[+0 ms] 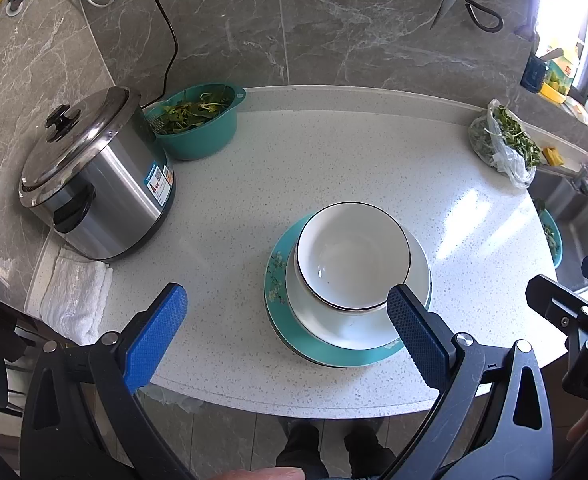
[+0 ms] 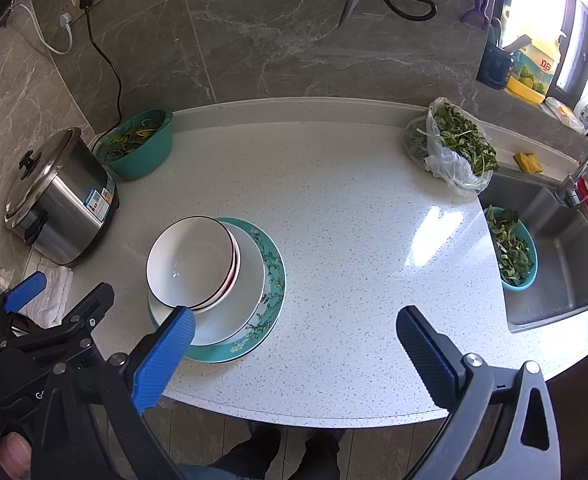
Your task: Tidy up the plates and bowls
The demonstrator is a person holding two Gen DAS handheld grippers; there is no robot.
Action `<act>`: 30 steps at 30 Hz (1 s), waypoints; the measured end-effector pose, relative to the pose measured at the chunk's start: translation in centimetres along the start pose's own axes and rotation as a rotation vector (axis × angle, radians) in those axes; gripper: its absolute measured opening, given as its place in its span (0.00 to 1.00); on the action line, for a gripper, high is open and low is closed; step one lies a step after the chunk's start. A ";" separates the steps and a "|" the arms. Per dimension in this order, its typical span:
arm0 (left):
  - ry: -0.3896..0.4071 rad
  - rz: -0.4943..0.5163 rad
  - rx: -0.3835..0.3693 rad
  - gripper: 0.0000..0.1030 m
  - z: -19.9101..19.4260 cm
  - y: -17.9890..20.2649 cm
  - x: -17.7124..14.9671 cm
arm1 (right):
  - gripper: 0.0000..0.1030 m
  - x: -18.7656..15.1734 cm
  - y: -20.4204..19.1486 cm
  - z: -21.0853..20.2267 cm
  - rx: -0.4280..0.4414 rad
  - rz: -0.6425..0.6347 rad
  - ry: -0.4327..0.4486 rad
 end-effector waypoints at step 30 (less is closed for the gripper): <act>0.000 0.001 0.001 0.99 -0.2 0.2 -0.2 | 1.00 -0.1 -0.3 -0.1 -0.001 0.002 -0.002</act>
Point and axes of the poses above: each gripper's, at about its wrist camera, not at the fingertips, and z roughly the way its jaws point, y to its right, x to its top, the point moved 7 cm from there along z, roughly the way its jaws point, and after that the axes turned 1 degree about x, right-handed, at the moved point
